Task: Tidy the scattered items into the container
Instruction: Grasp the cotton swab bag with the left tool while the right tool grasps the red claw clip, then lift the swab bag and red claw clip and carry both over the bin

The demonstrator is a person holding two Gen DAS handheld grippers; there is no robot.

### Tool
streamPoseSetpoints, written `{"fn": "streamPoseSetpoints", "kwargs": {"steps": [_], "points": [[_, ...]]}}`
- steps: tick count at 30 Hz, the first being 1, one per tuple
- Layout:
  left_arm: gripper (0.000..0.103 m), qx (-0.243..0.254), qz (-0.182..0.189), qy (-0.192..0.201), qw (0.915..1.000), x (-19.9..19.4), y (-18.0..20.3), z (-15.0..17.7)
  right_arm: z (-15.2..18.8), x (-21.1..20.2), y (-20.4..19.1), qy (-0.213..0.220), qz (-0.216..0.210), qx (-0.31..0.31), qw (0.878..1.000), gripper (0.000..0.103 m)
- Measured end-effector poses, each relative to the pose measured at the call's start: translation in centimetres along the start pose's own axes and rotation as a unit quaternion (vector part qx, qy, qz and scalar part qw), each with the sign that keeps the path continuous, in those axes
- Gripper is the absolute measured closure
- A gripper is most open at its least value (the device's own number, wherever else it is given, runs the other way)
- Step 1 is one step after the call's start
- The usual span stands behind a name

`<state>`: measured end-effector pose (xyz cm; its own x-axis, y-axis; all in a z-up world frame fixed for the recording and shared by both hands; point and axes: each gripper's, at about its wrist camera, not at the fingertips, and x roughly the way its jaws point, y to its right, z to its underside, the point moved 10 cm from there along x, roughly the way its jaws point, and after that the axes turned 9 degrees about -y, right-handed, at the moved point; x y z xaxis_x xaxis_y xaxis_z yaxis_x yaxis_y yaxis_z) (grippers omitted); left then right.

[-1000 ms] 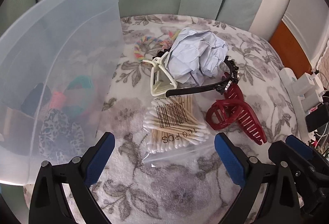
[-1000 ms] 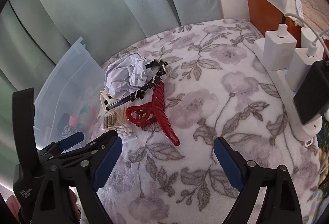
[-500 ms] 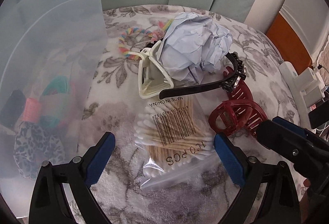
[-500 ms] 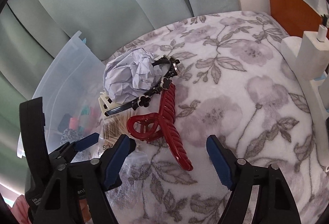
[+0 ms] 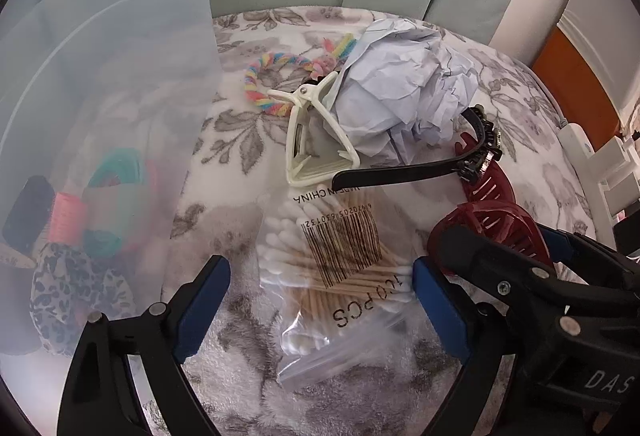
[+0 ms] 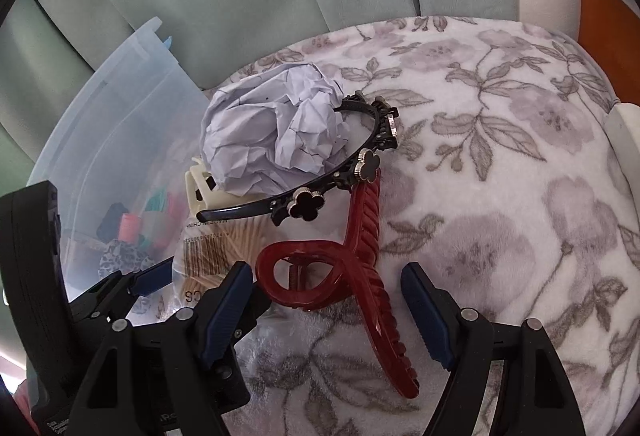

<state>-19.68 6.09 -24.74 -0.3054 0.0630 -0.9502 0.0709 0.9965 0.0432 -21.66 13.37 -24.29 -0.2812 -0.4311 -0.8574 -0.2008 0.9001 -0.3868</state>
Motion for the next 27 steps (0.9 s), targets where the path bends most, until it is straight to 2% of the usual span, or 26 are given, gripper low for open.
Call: {"fn": "streamPoseSetpoints", "kwargs": {"steps": [5, 8, 18, 27], "points": [[0.011, 0.0, 0.001, 0.003, 1.0, 0.5, 0.0, -0.5, -0.8, -0.1, 0.2, 0.007, 0.006, 0.008, 1.0, 0.029], [0.018, 0.006, 0.006, 0.007, 0.9999, 0.6, 0.5, -0.8, -1.0, -0.3, -0.3, 0.01, 0.001, 0.006, 1.0, 0.038], [0.046, 0.02, 0.025, 0.013, 0.9994, 0.3, 1.7, -0.7, -0.8, -0.8, -1.1, 0.011, -0.01, 0.014, 1.0, 0.038], [0.051, 0.004, 0.026, 0.002, 0.9996, -0.2, 1.8, 0.5, 0.9, -2.4, 0.6, 0.016, -0.015, 0.05, 0.999, 0.038]]}}
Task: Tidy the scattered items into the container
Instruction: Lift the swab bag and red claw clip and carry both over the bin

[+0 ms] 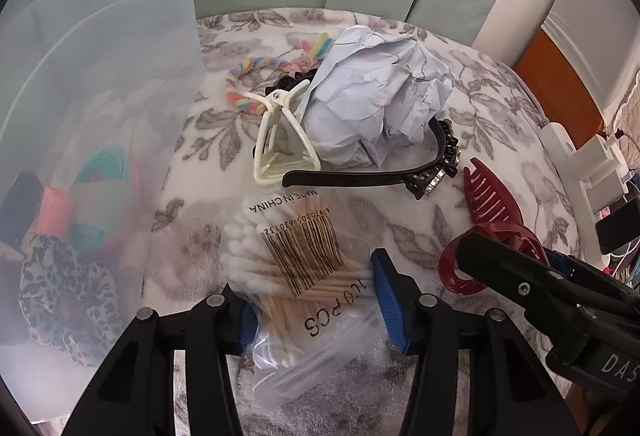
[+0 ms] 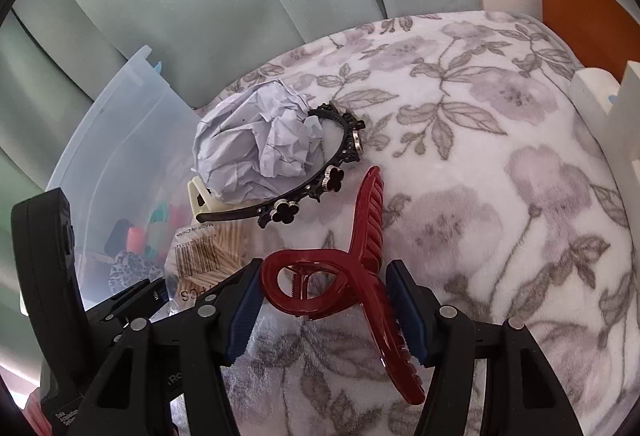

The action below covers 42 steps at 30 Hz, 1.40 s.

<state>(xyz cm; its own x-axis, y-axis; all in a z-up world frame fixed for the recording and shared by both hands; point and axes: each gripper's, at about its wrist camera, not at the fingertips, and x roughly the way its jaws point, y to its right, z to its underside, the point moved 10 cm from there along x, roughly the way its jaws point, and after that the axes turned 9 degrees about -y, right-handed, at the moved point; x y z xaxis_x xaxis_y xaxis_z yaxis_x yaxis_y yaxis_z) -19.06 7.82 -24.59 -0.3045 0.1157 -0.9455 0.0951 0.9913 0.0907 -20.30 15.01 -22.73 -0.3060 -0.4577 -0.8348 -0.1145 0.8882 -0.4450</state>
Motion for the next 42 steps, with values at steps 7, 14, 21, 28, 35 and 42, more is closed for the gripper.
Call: {"fn": "streamPoseSetpoints", "kwargs": {"steps": [7, 14, 21, 28, 35, 42], "points": [[0.053, -0.003, -0.003, -0.011, 0.9999, -0.9, -0.1, 1.4, 1.3, -1.5, 0.6, 0.003, -0.004, 0.02, 1.0, 0.038], [0.054, 0.002, -0.007, -0.009, 0.9999, -2.4, 0.3, 2.6, 2.6, -3.9, 0.3, 0.015, -0.012, 0.029, 0.999, 0.038], [0.055, 0.014, -0.009, 0.01, 0.9998, -5.4, 1.0, 3.5, 3.7, -6.5, -0.5, 0.033, -0.02, 0.03, 0.999, 0.038], [0.055, 0.021, -0.006, 0.042, 0.9989, -9.2, 1.8, 3.6, 4.0, -10.0, -1.3, 0.067, -0.024, 0.03, 0.997, 0.038], [0.055, 0.018, 0.0, 0.084, 0.9963, -13.6, 1.9, 3.3, 4.2, -13.7, -2.7, 0.105, -0.023, 0.019, 0.994, 0.038], [0.055, 0.013, 0.008, 0.115, 0.9933, -17.0, 1.7, 3.3, 4.4, -16.4, -4.8, 0.132, -0.02, 0.003, 0.991, 0.038]]}}
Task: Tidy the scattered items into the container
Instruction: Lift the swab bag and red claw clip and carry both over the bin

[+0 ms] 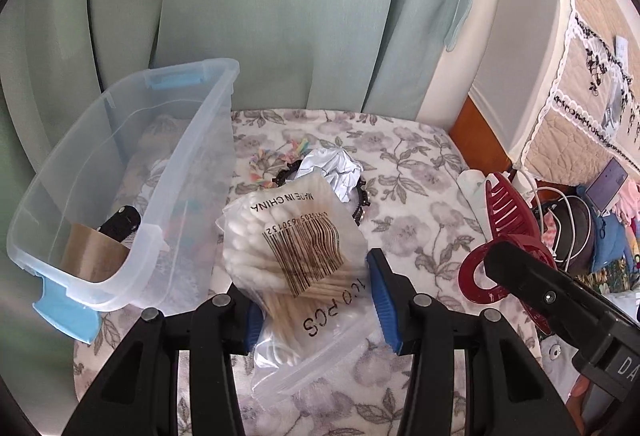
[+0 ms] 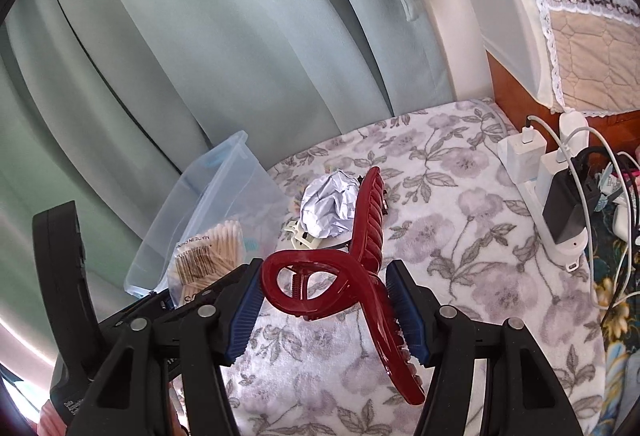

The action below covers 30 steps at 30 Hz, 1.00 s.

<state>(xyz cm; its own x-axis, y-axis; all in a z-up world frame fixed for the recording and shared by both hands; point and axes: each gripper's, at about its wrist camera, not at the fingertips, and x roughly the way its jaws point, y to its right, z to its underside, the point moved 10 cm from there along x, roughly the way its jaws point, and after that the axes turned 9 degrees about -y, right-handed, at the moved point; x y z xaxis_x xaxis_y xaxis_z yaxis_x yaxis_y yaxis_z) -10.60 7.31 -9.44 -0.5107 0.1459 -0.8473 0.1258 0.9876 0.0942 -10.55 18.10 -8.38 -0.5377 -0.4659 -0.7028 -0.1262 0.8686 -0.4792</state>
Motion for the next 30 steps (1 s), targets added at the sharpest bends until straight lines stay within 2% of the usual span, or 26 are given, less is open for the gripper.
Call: {"fn": "streamPoseSetpoints", "kwargs": {"steps": [17, 30], "points": [[0.055, -0.016, 0.022, 0.104, 0.9942, -9.1, -2.3, -2.4, -2.4, -6.3, -7.9, 0.082, 0.0, -0.061, 0.995, 0.038], [0.055, -0.063, 0.009, 0.159, 0.9853, -13.1, -7.8, -3.6, -3.1, -6.7, -13.5, 0.098, -0.007, -0.104, 0.99, 0.038]]}}
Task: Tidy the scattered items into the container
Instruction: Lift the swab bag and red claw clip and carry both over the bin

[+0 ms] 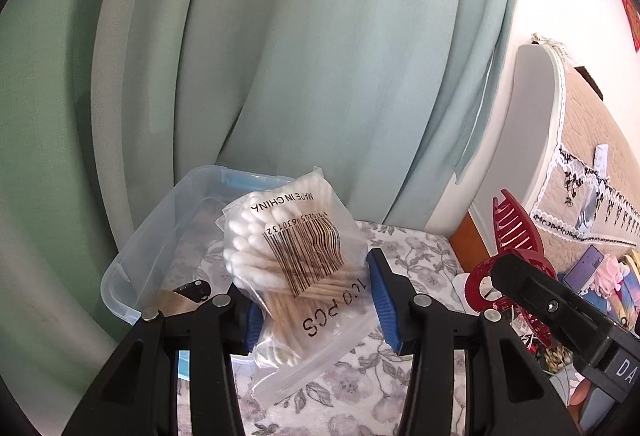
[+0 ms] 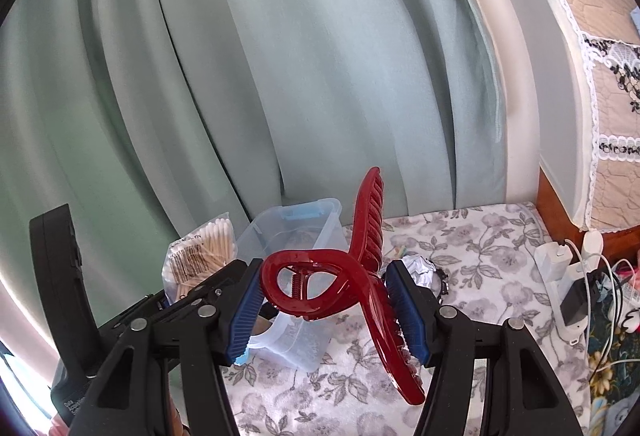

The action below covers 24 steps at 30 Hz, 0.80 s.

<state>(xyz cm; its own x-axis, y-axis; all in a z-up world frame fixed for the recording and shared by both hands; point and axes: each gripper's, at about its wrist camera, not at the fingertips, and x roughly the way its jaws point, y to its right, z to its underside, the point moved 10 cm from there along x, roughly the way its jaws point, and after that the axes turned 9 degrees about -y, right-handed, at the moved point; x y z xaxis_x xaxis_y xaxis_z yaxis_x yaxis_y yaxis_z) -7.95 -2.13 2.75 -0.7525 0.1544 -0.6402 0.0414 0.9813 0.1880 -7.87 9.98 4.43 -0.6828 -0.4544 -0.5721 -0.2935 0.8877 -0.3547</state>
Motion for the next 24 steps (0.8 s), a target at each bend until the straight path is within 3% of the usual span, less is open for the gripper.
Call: {"fn": "streamPoseSetpoints", "kwargs": {"steps": [12, 24], "points": [[0.055, -0.057, -0.015, 0.007, 0.9983, 0.4, -5.7, -0.5, 0.1, 2.8, -3.6, -0.026, -0.007, -0.033, 0.999, 0.038], [0.055, -0.101, -0.029, -0.012, 0.9945, 2.7, -10.2, 0.3, 0.8, 7.1, -5.5, -0.067, -0.012, -0.053, 0.996, 0.039]]}}
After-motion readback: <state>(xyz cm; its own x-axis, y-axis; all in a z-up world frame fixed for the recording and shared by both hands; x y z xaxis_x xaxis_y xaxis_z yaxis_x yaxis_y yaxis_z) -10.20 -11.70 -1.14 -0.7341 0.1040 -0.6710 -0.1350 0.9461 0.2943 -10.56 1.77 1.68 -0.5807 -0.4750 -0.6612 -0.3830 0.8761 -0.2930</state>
